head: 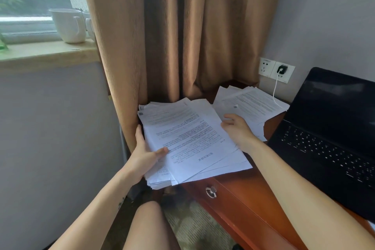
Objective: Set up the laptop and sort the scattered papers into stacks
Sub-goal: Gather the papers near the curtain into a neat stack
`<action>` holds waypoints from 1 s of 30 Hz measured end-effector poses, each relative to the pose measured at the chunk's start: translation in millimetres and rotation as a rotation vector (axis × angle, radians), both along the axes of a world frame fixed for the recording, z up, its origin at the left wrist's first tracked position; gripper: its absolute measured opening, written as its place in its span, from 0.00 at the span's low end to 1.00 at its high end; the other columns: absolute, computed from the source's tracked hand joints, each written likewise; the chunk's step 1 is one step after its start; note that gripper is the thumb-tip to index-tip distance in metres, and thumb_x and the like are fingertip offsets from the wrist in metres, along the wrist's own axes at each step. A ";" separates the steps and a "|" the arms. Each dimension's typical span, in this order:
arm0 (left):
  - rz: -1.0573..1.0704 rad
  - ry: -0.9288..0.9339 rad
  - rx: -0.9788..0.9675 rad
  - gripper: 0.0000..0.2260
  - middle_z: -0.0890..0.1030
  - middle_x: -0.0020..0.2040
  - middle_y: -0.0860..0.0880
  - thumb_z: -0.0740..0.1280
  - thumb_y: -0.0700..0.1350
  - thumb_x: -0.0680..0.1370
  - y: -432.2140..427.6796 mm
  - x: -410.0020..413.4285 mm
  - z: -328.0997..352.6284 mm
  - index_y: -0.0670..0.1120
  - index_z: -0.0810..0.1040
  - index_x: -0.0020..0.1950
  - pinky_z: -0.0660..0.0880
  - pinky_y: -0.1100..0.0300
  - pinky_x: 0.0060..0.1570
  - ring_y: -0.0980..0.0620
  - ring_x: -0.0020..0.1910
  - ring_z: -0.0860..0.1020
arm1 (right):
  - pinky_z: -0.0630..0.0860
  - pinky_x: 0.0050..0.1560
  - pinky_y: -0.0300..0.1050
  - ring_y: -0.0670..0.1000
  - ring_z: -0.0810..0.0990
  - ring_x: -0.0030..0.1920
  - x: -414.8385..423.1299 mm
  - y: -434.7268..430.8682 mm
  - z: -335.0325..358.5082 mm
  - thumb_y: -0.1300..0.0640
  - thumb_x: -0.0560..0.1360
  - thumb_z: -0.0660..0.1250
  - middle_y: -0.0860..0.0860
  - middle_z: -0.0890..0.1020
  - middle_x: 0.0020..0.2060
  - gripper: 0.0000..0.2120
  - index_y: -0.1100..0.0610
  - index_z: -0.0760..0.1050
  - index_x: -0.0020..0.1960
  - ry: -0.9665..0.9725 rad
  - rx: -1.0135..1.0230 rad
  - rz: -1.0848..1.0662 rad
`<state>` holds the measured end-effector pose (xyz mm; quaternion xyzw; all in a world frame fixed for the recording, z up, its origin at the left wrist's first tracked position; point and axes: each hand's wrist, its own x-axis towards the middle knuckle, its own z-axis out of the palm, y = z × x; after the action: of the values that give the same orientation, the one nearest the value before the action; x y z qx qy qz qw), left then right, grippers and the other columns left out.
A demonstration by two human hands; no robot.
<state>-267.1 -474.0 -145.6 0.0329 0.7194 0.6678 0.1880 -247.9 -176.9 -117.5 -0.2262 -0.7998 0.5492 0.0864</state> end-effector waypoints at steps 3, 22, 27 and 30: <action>-0.074 0.040 -0.025 0.45 0.76 0.69 0.54 0.77 0.36 0.75 -3.9 -5.0 -1.5 0.61 0.54 0.81 0.75 0.40 0.69 0.49 0.68 0.78 | 0.74 0.48 0.38 0.49 0.76 0.58 -6.4 0.9 -0.5 0.64 0.82 0.62 0.50 0.77 0.63 0.20 0.55 0.69 0.73 0.023 0.061 0.000; 0.029 -0.014 0.080 0.45 0.78 0.68 0.52 0.69 0.36 0.68 1.5 -8.4 -4.1 0.64 0.57 0.79 0.76 0.36 0.66 0.43 0.65 0.79 | 0.67 0.70 0.51 0.56 0.67 0.72 -11.0 19.2 -17.4 0.55 0.82 0.62 0.52 0.73 0.69 0.21 0.53 0.68 0.74 -0.021 0.476 -0.050; 0.055 0.005 0.100 0.45 0.75 0.72 0.52 0.66 0.29 0.77 4.6 -6.5 -7.8 0.68 0.53 0.80 0.73 0.36 0.69 0.43 0.69 0.76 | 0.53 0.78 0.59 0.54 0.52 0.79 5.2 45.8 -16.4 0.45 0.74 0.63 0.43 0.56 0.80 0.35 0.36 0.55 0.79 -0.301 0.574 0.321; 0.068 0.005 0.101 0.44 0.74 0.72 0.52 0.65 0.29 0.77 6.1 -5.7 -7.3 0.68 0.54 0.80 0.74 0.35 0.67 0.43 0.68 0.76 | 0.46 0.79 0.56 0.50 0.44 0.81 12.3 52.1 -15.9 0.43 0.74 0.69 0.38 0.47 0.80 0.41 0.34 0.49 0.80 -0.398 0.697 0.477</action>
<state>-272.8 -467.9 -152.9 0.0195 0.6860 0.7092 0.1615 -235.6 -124.8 -133.4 -0.0946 -0.9674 0.1982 -0.1264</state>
